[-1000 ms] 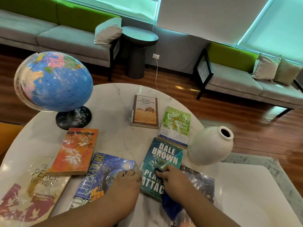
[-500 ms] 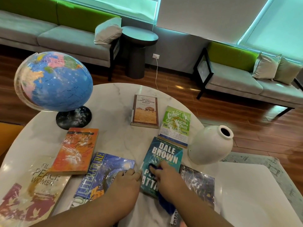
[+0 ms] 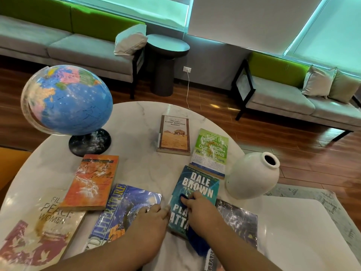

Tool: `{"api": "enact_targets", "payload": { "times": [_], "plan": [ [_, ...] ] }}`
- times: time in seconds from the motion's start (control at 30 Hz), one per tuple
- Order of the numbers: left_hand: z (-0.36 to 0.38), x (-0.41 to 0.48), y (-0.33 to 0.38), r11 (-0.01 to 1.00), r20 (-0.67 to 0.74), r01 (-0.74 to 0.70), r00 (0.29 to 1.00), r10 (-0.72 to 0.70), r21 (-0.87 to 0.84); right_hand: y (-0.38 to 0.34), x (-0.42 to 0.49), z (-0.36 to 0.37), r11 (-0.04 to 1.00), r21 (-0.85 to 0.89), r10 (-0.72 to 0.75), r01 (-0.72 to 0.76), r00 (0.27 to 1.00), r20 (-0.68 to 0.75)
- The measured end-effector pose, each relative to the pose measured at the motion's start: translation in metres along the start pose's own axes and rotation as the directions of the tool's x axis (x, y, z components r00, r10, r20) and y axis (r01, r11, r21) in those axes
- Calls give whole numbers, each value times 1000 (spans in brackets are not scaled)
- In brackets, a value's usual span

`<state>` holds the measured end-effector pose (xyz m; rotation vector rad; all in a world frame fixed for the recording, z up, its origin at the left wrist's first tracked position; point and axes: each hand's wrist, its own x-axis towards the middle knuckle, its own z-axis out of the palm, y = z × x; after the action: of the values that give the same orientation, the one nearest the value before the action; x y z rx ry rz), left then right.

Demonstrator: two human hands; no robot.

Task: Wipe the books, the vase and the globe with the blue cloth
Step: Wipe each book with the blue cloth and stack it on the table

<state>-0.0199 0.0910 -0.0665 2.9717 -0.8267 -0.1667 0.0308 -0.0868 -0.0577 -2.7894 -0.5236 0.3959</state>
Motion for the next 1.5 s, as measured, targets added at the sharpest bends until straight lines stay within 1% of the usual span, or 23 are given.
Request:
{"api": "enact_targets", "payload": {
  "times": [0.07, 0.13, 0.2, 0.23, 0.33, 0.37, 0.4, 0.47, 0.57, 0.63, 0.7, 0.77, 0.87, 0.93, 1.0, 1.07, 1.17, 1.23, 1.3, 1.33, 1.4, 1.47, 1.5],
  "plan": [
    [-1, 0, -1, 1000, 10, 16, 1000, -16, 25, -4, 0, 3, 1000, -1, -27, 27, 1000, 3],
    [-3, -1, -2, 999, 23, 35, 999, -35, -8, -6, -3, 7, 997, -8, -76, 76, 996, 56],
    [-13, -3, 3, 998, 63, 41, 997, -38, -46, -3, -4, 6, 996, 7, -85, 85, 996, 17],
    [-19, -1, 3, 999, 47, 50, 998, -49, -16, -1, -2, 6, 997, -3, -74, 74, 997, -9],
    [-17, -2, 2, 997, 101, 77, 992, -76, -9, -3, 8, 0, 997, 75, 2, 9, 990, -141],
    [-22, -1, 0, 996, 100, 59, 994, -53, -63, -5, 11, 0, 996, 85, 31, -17, 985, -167],
    [-23, -3, 2, 994, 108, 70, 992, -61, -86, -7, 13, 1, 996, 80, 53, -41, 986, -159],
    [-23, -1, 3, 996, 111, 84, 991, -79, -37, -11, 12, 5, 999, 14, 48, -47, 997, -57],
    [-14, -2, 1, 997, 21, 76, 997, -76, -4, -13, 3, 4, 998, -48, -48, 50, 997, 57],
    [-10, -3, 1, 999, 98, 35, 995, -33, -17, -8, 8, 2, 999, -32, 27, -26, 999, 39],
    [-4, -4, -2, 1000, 88, 28, 996, -27, -11, -5, 14, 0, 994, -65, 88, -88, 996, -2],
    [3, -3, -3, 1000, 39, 23, 999, -23, 0, -9, 12, 2, 993, -118, 34, -32, 999, 12],
    [-10, -2, 1, 999, 103, 29, 994, -27, -16, -9, 4, 6, 999, -42, -31, 33, 998, 55],
    [-8, -1, -1, 997, 38, 72, 997, -71, -15, -4, 7, 1, 999, -12, 43, -43, 999, 21],
    [-11, -3, 0, 996, -17, 93, 996, -93, -18, -6, 13, -4, 995, -65, 83, -82, 996, 17],
    [-6, -5, -1, 995, 5, 67, 998, -67, -75, -13, 12, -3, 988, -152, 1, 6, 999, 41],
    [4, -10, -3, 995, -6, 71, 997, -72, -66, -12, -2, -1, 981, -137, -119, 135, 986, 117],
    [1, -15, -6, 998, -12, 47, 999, -47, -35, 0, -9, -3, 978, -117, -150, 171, 974, 169],
    [0, -18, -10, 998, -51, 29, 998, -32, -57, 9, -9, -7, 964, -165, -193, 208, 976, 101],
    [0, -20, -12, 994, -74, 47, 996, -55, -97, 12, -7, -6, 977, -154, -147, 149, 989, 29],
    [0, -22, -16, 982, -138, 104, 982, -126, -156, 2, -4, -1, 992, -120, -41, 42, 999, 13],
    [-1, -21, -18, 975, -172, 135, 971, -166, -178, -14, -9, 6, 989, -139, -51, 56, 998, 38],
    [-3, -21, -18, 971, -166, 150, 969, -182, -187, -23, -16, 9, 980, -159, -111, 119, 992, 63]
  ]
}}
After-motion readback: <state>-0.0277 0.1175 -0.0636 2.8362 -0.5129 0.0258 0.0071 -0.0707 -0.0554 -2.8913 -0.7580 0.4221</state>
